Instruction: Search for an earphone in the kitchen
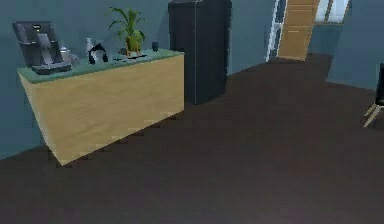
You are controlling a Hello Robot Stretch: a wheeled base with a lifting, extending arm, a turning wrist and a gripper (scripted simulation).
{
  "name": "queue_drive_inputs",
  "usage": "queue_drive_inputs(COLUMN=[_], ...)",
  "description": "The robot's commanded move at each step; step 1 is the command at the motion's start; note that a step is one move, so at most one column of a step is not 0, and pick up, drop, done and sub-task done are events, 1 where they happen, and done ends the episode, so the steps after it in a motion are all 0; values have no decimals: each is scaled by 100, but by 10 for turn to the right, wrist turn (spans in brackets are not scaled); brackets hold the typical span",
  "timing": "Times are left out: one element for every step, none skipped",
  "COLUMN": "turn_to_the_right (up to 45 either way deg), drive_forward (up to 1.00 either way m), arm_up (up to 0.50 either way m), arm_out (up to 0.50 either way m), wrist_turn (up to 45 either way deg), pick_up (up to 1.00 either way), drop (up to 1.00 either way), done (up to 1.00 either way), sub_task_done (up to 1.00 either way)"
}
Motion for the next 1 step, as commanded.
queue_drive_inputs(turn_to_the_right=[-30], drive_forward=[0], arm_up=[0], arm_out=[0], wrist_turn=[0], pick_up=[0], drop=[0], done=[0], sub_task_done=[0])
